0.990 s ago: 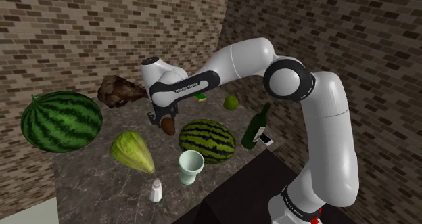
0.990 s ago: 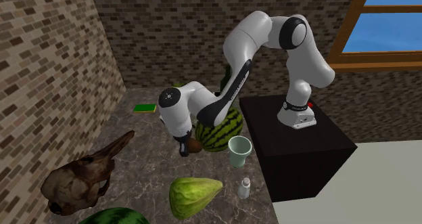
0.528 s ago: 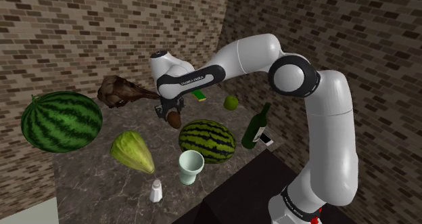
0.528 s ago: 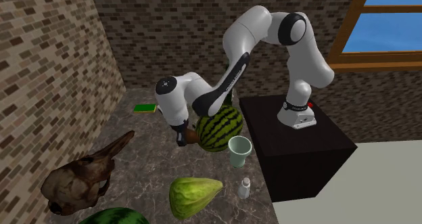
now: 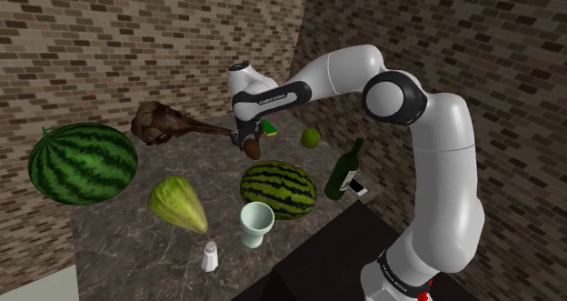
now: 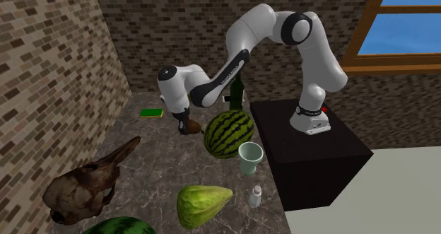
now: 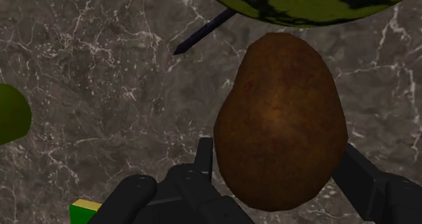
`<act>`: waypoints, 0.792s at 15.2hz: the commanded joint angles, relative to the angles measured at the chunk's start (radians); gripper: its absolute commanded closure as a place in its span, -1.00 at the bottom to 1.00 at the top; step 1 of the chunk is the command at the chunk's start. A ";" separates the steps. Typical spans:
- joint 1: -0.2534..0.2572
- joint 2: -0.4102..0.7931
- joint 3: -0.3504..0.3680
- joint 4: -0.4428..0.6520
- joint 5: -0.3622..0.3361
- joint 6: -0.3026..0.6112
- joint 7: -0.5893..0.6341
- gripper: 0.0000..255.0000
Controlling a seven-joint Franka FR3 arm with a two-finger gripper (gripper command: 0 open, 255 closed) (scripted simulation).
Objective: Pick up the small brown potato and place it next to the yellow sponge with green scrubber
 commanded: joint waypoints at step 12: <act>-0.174 0.113 -0.061 0.187 0.004 -0.010 -0.255 1.00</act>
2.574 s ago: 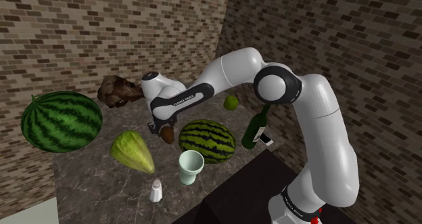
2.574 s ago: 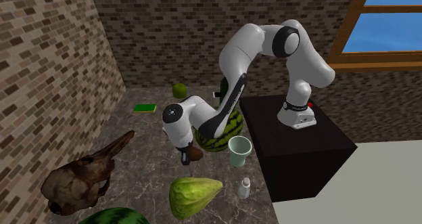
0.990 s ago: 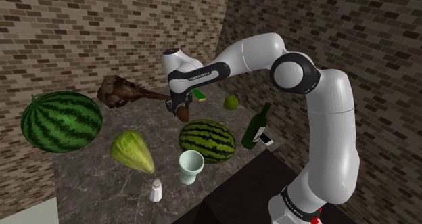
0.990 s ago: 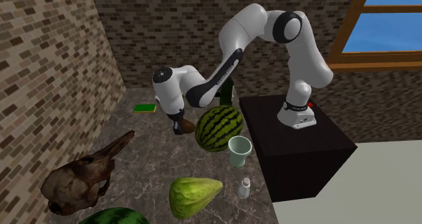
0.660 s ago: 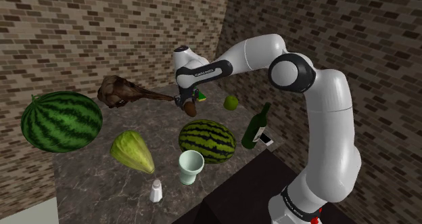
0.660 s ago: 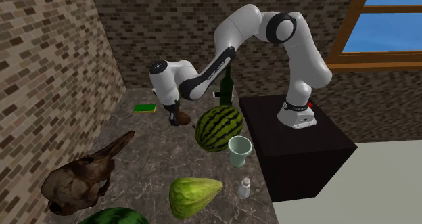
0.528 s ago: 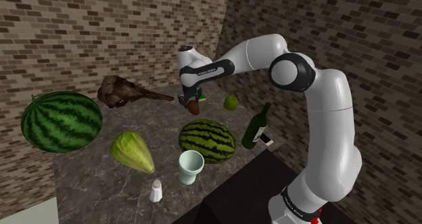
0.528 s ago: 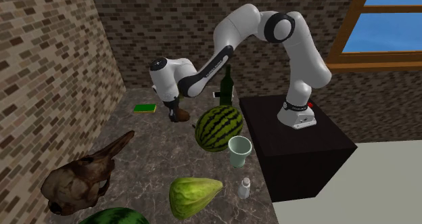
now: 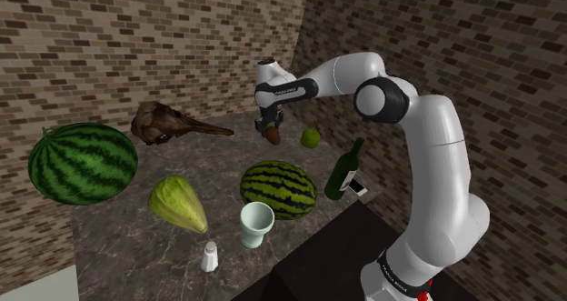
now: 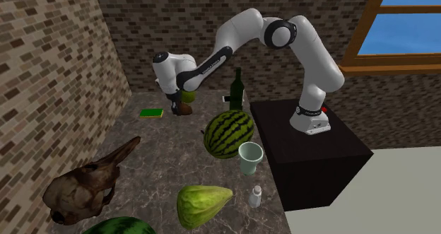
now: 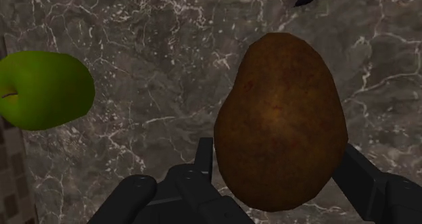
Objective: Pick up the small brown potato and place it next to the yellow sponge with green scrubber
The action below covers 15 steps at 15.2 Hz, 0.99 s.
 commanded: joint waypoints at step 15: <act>-0.092 0.193 -0.035 0.233 0.004 -0.003 -0.145 1.00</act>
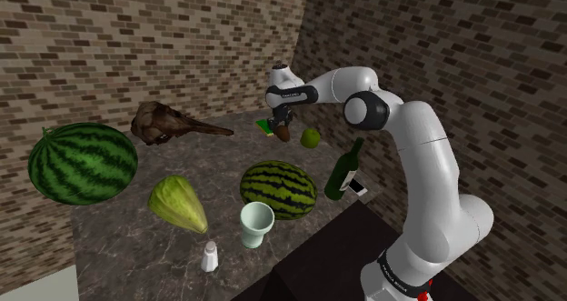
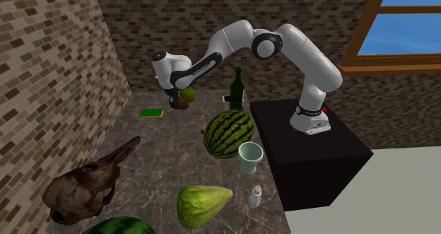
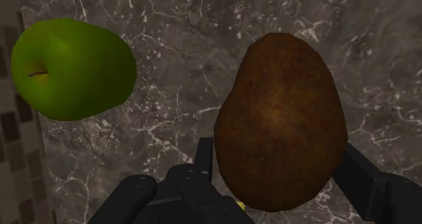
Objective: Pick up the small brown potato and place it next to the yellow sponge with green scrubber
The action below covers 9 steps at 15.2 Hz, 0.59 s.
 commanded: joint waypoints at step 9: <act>0.004 0.082 -0.010 0.009 -0.012 0.071 0.022 1.00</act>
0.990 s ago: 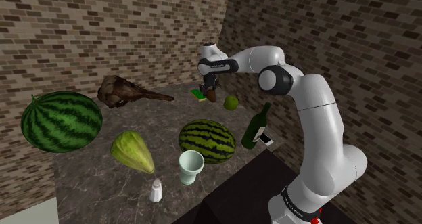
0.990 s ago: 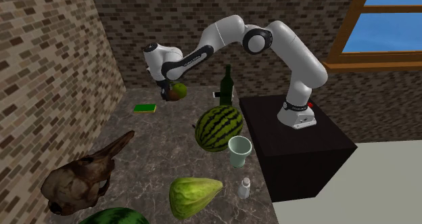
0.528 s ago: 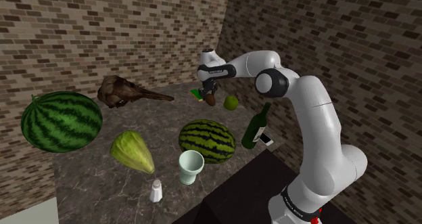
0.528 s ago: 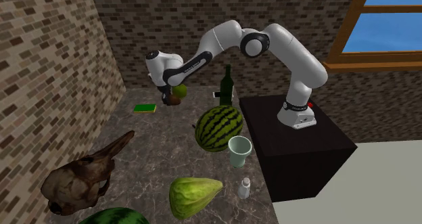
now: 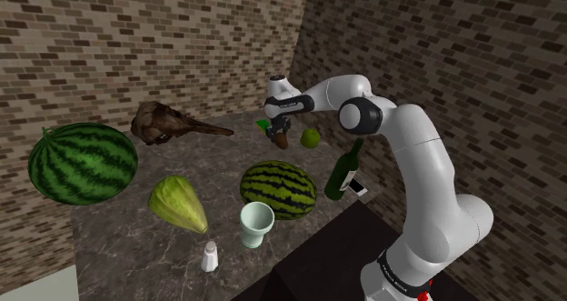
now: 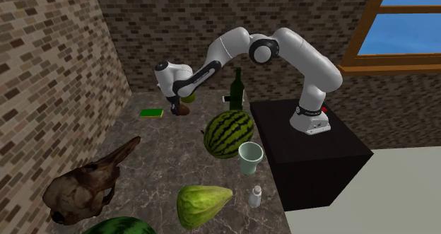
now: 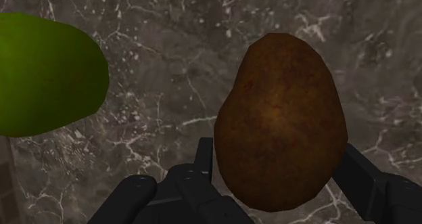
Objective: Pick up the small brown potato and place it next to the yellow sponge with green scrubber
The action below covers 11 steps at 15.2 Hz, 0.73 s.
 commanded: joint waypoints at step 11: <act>0.005 0.086 -0.009 0.039 -0.008 0.047 0.013 1.00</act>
